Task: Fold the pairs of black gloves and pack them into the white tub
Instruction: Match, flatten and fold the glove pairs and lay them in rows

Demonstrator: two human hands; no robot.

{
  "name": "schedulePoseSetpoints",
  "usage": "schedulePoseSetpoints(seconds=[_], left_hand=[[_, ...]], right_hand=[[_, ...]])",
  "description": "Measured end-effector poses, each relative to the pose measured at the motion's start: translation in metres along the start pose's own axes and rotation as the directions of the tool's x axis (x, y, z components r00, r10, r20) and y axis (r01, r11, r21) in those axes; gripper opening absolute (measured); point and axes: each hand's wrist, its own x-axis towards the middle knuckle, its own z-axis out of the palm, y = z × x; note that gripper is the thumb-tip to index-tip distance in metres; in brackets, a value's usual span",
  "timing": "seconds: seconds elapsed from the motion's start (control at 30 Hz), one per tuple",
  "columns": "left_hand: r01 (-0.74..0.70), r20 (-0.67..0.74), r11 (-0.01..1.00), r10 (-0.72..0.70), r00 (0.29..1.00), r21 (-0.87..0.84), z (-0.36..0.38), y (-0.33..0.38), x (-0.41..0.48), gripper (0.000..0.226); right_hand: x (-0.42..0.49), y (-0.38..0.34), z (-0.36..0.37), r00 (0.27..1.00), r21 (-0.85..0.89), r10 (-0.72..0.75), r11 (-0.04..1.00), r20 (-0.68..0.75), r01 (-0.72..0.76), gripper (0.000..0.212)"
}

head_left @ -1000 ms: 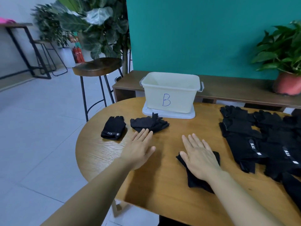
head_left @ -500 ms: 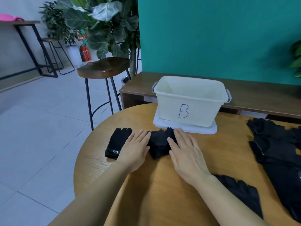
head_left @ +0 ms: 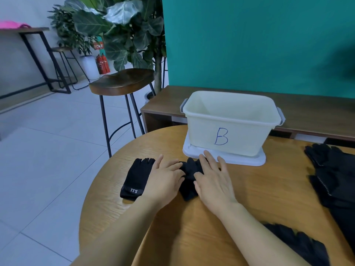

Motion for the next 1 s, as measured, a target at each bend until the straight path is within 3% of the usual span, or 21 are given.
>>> schedulePoseSetpoints(seconds=[0.1,0.17,0.23,0.37,0.43,0.53,0.67,0.77,0.83,0.9,1.0], left_hand=[[0.037,-0.137,0.999,-0.033,0.99,0.023,-0.013,0.006,0.007,0.021],[0.03,-0.185,1.0,-0.029,0.982,0.001,-0.029,0.01,0.011,0.014],[0.023,-0.174,1.0,-0.022,0.984,0.003,-0.051,0.016,0.015,0.011],[0.052,-0.056,0.999,-0.052,0.997,-0.003,-0.102,0.04,0.02,0.03],[0.042,-0.017,0.999,-0.042,0.999,0.024,-0.121,0.051,0.02,0.033],[0.009,0.022,0.999,-0.01,1.0,0.035,-0.14,0.065,0.013,0.033],[-0.021,0.009,0.999,0.02,1.0,0.035,-0.154,0.085,-0.004,0.037],[-0.126,-0.122,0.992,0.126,0.985,0.008,-0.147,0.105,-0.021,0.065],[-0.216,-0.095,0.976,0.217,0.972,0.018,-0.138,0.121,-0.031,0.083],[-0.26,-0.096,0.965,0.262,0.96,0.027,-0.131,0.134,-0.035,0.076],[-0.263,-0.211,0.964,0.251,0.945,-0.03,-0.134,0.147,-0.034,0.042]], right_hand=[[0.002,0.004,-0.01,0.992,0.042,0.027,0.999,-0.122,-0.022,0.02],[0.003,0.011,-0.019,0.983,0.065,0.05,0.997,-0.178,-0.039,0.035],[0.0,0.018,-0.033,0.978,0.098,0.052,0.995,-0.2,-0.033,0.049],[-0.014,0.031,-0.064,0.975,0.151,0.038,0.989,-0.219,-0.005,0.063],[-0.024,0.038,-0.078,0.97,0.168,0.031,0.986,-0.241,0.01,0.057],[-0.041,0.044,-0.106,0.959,0.168,0.036,0.986,-0.28,0.012,0.026],[-0.062,0.056,-0.142,0.987,0.299,0.071,0.954,-0.143,-0.025,0.028],[-0.078,0.065,-0.155,0.99,0.449,0.139,0.886,-0.01,-0.119,0.029],[-0.086,0.071,-0.161,0.976,0.556,0.19,0.803,0.102,-0.215,0.031],[-0.094,0.077,-0.168,0.956,0.642,0.223,0.709,0.188,-0.292,0.031],[-0.11,0.085,-0.184,0.936,0.771,0.225,0.531,0.27,-0.35,0.04]])
